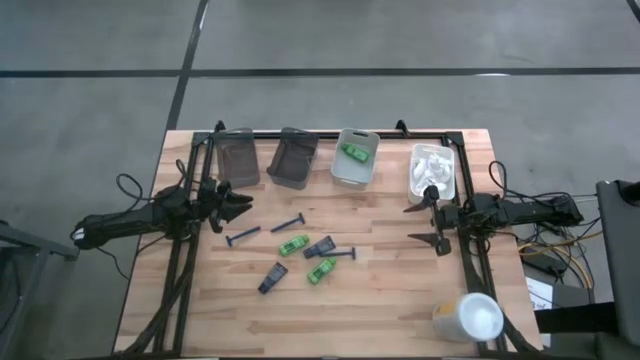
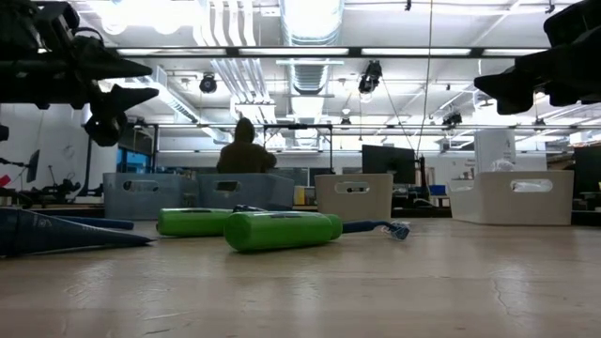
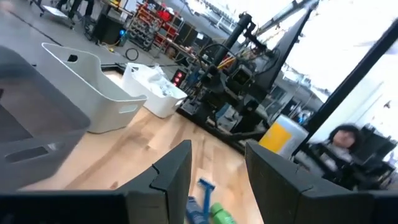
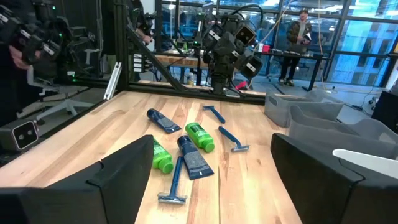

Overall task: Pick & Place Travel size toiletries
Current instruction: Put the blue razor into the right black bin

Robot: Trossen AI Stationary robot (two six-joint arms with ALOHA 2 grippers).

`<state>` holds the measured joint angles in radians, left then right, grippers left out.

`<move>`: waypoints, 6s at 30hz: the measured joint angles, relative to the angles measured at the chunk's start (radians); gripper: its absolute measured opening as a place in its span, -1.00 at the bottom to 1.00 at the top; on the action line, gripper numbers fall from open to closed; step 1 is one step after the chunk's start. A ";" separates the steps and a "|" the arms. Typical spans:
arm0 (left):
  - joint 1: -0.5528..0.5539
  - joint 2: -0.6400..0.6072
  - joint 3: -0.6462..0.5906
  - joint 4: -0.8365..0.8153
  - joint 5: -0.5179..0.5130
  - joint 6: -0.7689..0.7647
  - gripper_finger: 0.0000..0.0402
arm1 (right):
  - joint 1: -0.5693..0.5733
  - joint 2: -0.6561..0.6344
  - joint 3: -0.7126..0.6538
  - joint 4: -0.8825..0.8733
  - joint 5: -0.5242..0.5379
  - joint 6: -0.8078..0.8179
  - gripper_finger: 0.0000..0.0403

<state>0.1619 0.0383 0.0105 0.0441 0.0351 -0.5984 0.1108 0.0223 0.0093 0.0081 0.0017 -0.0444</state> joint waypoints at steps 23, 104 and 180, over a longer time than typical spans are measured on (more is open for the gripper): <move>0.000 0.181 0.037 -0.046 -0.035 0.057 -0.22 | 0.000 0.000 0.000 0.000 0.000 0.000 0.30; -0.001 1.315 0.679 -0.258 -0.057 0.397 0.11 | 0.000 0.000 0.000 0.000 0.000 0.000 0.66; -0.085 1.444 0.695 -0.068 -0.066 0.244 0.10 | 0.000 0.001 0.001 0.061 0.548 -0.041 0.13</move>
<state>0.0765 1.4822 0.7057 -0.0244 -0.0306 -0.3544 0.1108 0.0231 0.0105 0.0692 0.5502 -0.0856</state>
